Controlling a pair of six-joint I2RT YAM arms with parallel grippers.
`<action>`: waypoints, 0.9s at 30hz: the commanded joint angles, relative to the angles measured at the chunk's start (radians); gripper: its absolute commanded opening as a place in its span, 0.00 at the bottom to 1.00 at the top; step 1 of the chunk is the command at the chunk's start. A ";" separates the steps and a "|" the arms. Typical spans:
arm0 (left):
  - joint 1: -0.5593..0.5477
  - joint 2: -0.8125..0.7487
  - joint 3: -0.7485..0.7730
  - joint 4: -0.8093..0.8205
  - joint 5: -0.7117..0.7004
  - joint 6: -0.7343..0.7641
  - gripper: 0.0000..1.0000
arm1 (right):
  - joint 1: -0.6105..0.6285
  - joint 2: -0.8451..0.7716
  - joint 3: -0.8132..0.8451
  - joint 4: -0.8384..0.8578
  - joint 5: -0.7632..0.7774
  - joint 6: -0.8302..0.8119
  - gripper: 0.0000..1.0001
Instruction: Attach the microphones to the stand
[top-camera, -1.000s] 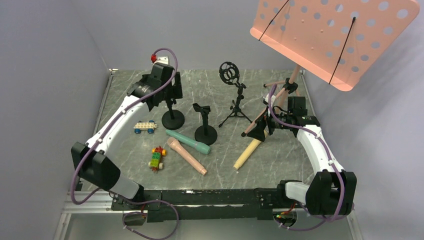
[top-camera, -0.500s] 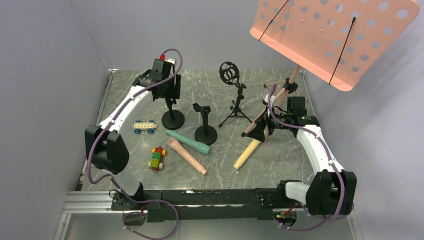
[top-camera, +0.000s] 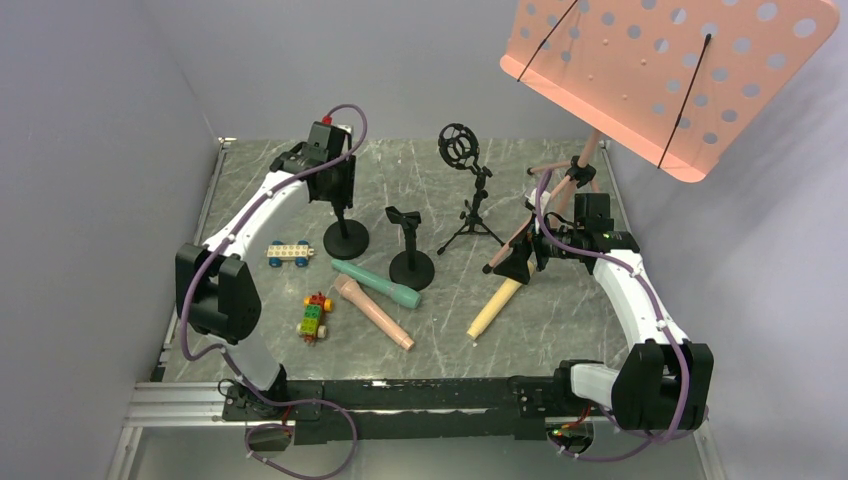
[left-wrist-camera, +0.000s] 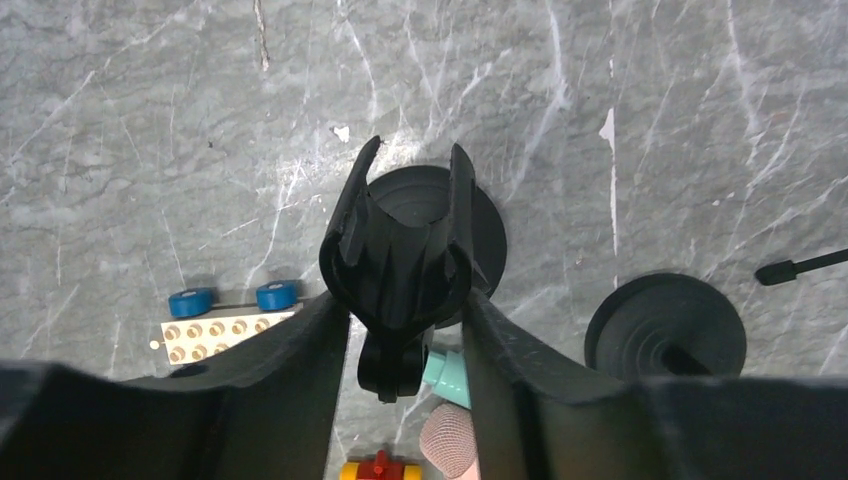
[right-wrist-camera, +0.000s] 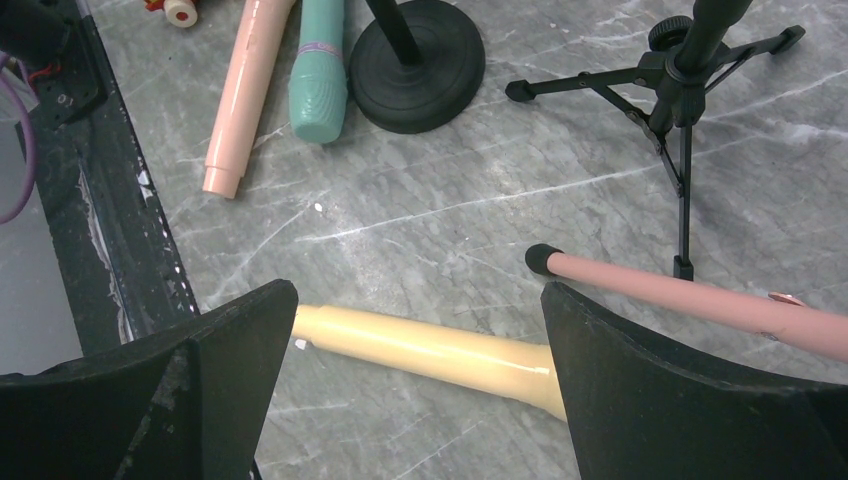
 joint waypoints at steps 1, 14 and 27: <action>-0.003 -0.028 -0.029 0.003 -0.008 -0.018 0.45 | 0.005 -0.006 0.017 0.001 -0.017 -0.028 1.00; -0.010 -0.060 0.052 0.006 -0.093 0.070 0.00 | 0.005 0.000 0.017 -0.001 -0.012 -0.031 1.00; -0.022 -0.327 0.022 -0.038 -0.021 0.195 0.00 | 0.005 0.000 0.020 -0.004 -0.010 -0.036 1.00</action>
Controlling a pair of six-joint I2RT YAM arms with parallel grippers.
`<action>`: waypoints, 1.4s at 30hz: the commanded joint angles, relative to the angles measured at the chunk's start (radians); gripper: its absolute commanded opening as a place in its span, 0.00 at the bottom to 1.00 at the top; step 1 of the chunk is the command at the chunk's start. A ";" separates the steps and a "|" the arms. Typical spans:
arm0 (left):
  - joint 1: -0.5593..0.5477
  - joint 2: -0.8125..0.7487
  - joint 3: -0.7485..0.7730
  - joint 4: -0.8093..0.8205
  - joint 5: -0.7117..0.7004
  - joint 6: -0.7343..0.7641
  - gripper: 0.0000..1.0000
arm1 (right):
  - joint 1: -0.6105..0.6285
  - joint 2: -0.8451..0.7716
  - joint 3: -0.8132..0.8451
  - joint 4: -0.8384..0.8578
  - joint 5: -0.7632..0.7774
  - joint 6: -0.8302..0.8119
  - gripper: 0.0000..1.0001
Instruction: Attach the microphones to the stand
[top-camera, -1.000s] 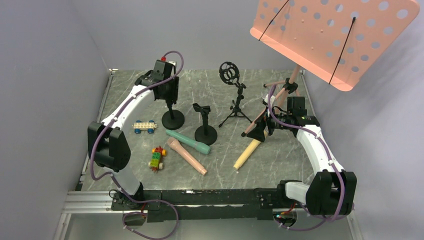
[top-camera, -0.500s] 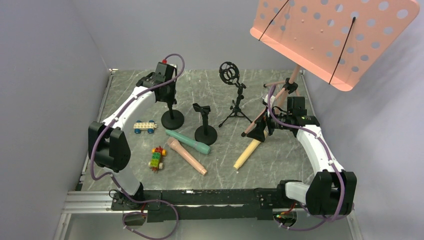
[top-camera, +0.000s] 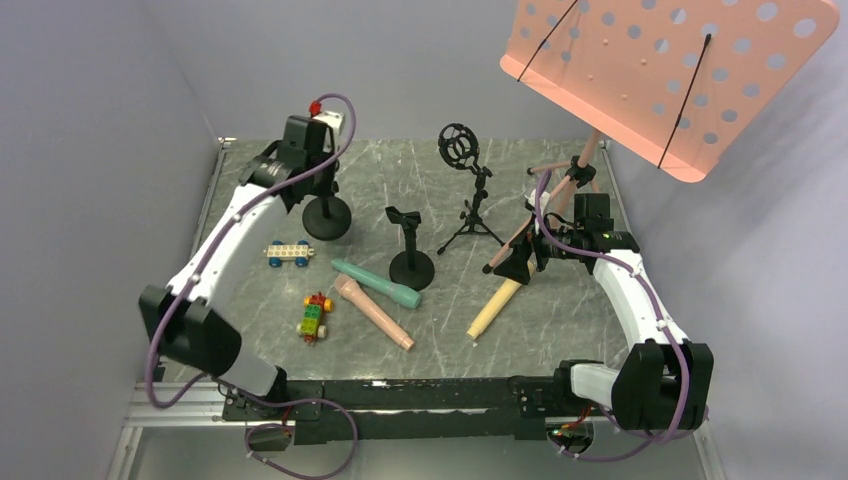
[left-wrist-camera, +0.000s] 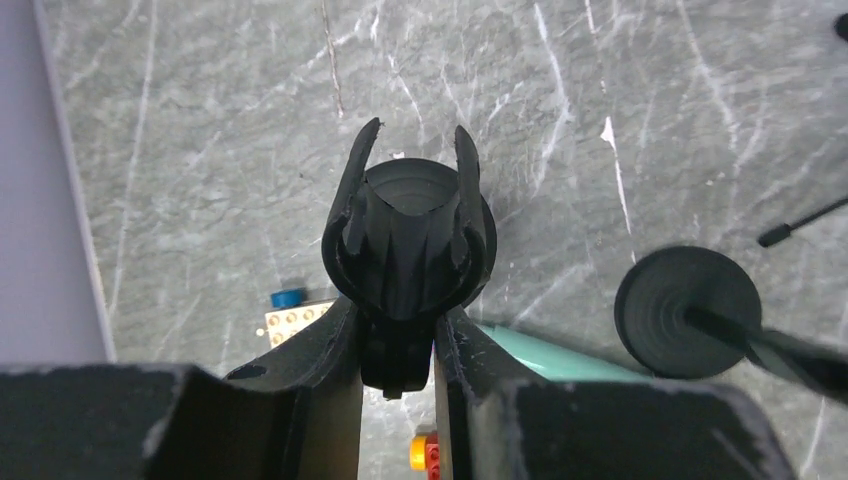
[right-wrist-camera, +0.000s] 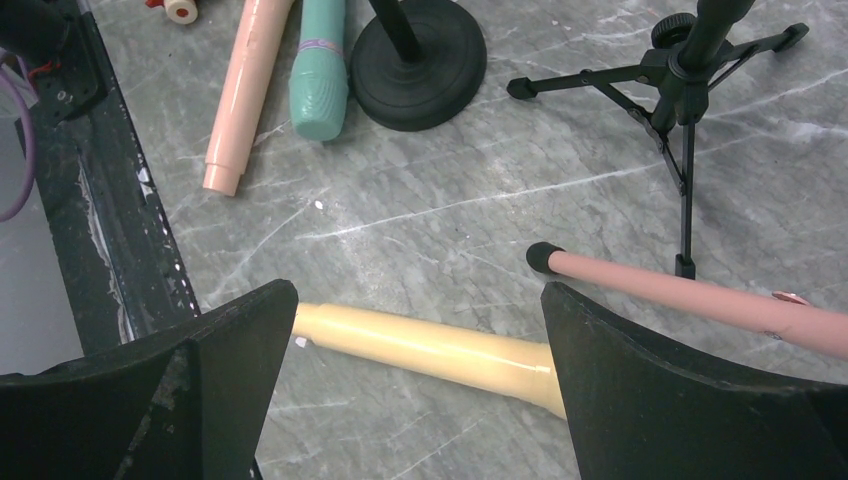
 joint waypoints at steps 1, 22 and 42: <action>-0.017 -0.206 -0.004 -0.015 0.034 0.086 0.00 | 0.005 0.001 0.021 0.001 -0.010 -0.031 1.00; -0.363 -0.603 -0.239 -0.025 0.609 -0.002 0.00 | 0.005 0.012 0.056 -0.066 -0.006 -0.107 1.00; -0.596 0.012 -0.025 0.271 0.510 0.099 0.00 | -0.090 -0.053 0.068 -0.054 0.025 -0.072 1.00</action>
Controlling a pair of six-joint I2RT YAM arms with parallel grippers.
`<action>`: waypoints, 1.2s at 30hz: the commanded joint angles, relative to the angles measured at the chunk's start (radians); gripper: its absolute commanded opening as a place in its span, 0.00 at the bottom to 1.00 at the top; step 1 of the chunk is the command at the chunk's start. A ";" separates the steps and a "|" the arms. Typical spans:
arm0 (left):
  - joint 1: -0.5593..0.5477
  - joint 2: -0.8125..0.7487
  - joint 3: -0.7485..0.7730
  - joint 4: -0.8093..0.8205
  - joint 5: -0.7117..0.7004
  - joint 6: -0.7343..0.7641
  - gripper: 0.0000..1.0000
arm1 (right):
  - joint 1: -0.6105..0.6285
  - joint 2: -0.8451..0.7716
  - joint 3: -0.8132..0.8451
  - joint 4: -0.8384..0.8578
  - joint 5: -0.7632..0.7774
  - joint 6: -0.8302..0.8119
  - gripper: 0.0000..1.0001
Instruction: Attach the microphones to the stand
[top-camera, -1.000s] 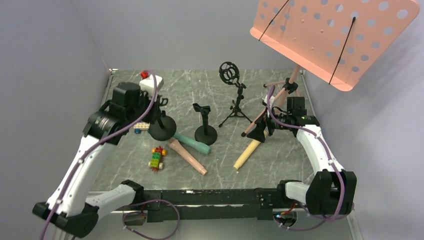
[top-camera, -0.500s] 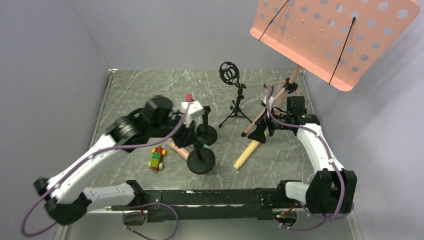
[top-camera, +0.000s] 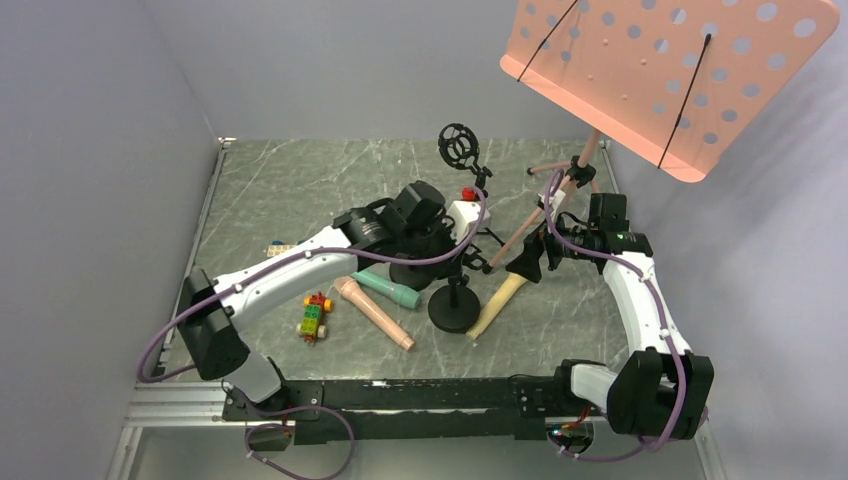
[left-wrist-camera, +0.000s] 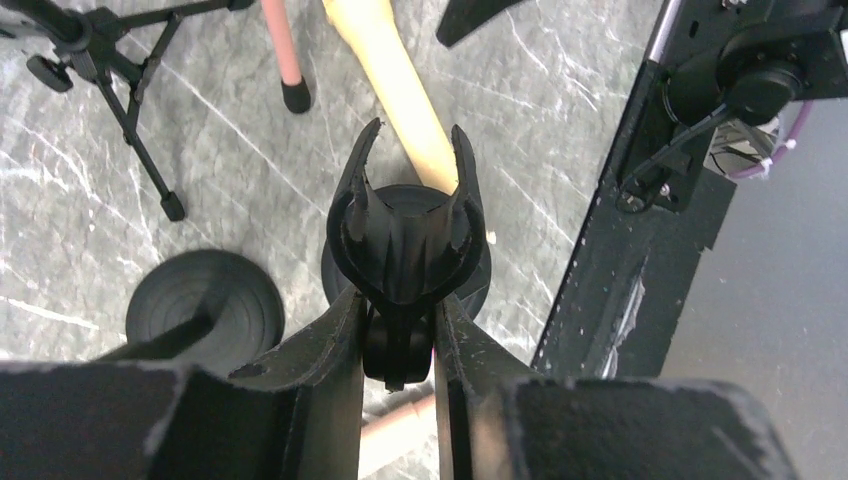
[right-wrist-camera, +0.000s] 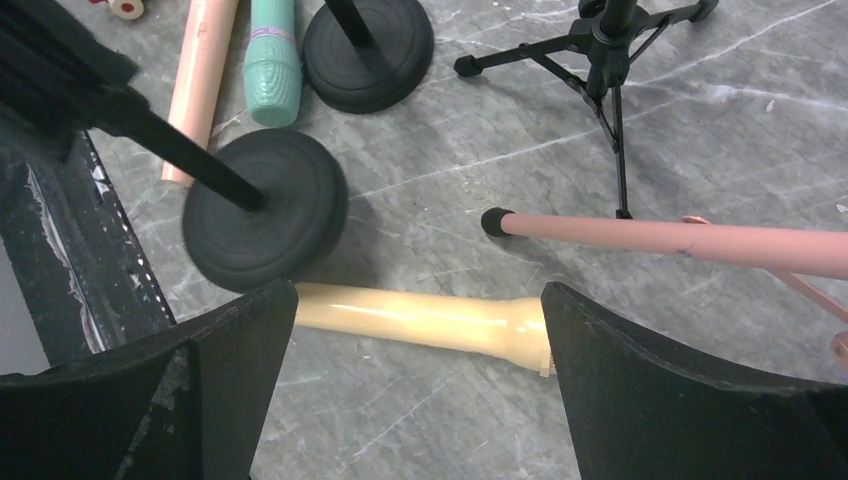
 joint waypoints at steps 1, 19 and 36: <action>-0.004 0.036 0.078 0.144 -0.011 0.037 0.00 | -0.006 -0.023 0.041 0.023 -0.005 -0.003 1.00; -0.030 0.131 0.087 0.093 -0.157 0.084 0.90 | -0.011 -0.006 0.039 0.005 -0.034 -0.024 1.00; -0.002 -0.327 -0.214 0.253 -0.107 0.043 0.99 | -0.111 0.013 0.079 -0.455 -0.232 -0.700 1.00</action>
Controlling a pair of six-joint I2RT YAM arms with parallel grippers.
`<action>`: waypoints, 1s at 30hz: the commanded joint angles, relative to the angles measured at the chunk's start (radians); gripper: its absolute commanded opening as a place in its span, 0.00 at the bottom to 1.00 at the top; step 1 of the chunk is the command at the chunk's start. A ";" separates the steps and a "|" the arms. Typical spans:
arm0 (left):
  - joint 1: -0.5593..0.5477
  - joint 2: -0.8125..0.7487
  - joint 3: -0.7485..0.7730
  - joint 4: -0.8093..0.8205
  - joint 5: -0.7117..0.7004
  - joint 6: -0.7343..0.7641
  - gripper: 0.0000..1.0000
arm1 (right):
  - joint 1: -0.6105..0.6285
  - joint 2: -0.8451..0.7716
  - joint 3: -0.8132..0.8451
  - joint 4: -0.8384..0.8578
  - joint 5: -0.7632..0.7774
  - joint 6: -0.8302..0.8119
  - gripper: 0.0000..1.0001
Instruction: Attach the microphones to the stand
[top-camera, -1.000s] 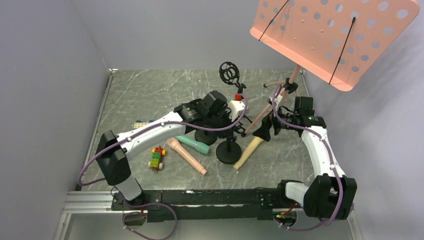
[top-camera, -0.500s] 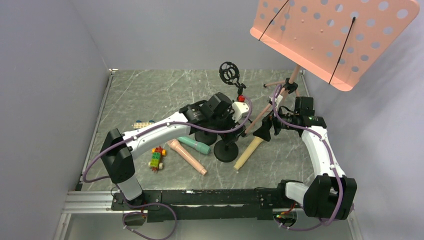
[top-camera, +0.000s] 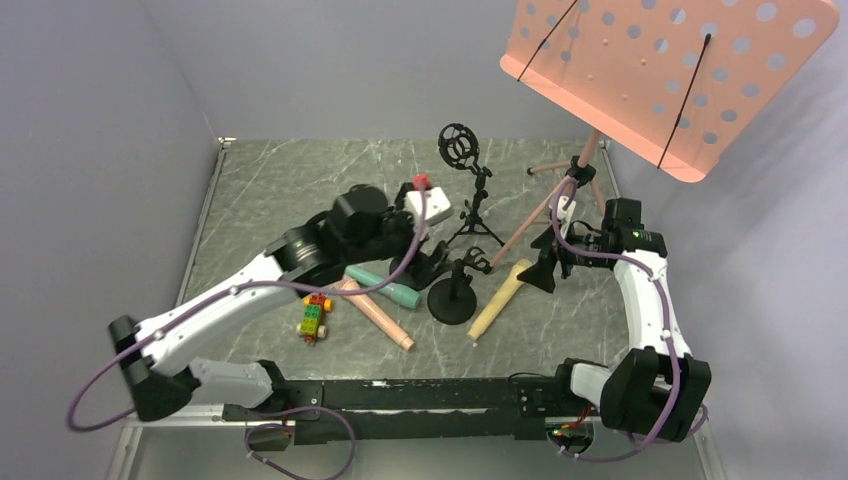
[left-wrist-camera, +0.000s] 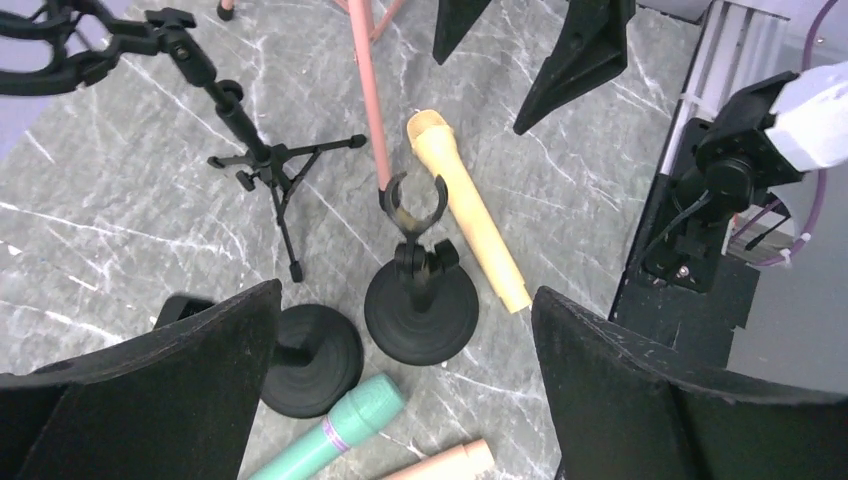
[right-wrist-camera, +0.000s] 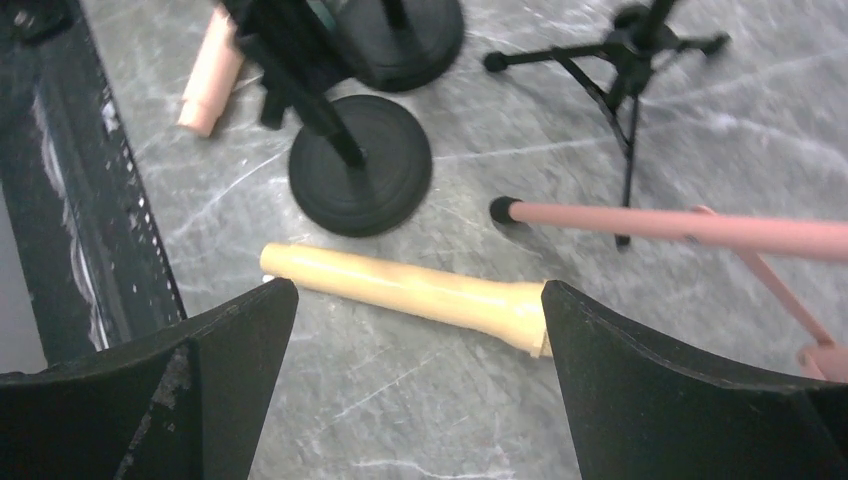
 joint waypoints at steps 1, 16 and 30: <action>0.015 -0.157 -0.184 0.116 0.047 -0.004 0.99 | 0.010 0.020 0.037 -0.289 -0.145 -0.498 1.00; 0.001 -0.296 -0.579 0.341 0.088 -0.106 0.93 | 0.166 -0.017 -0.087 0.083 0.097 -0.122 1.00; -0.008 -0.348 -0.711 -0.003 -0.490 -1.292 0.81 | 0.164 -0.012 -0.092 0.107 0.102 0.009 1.00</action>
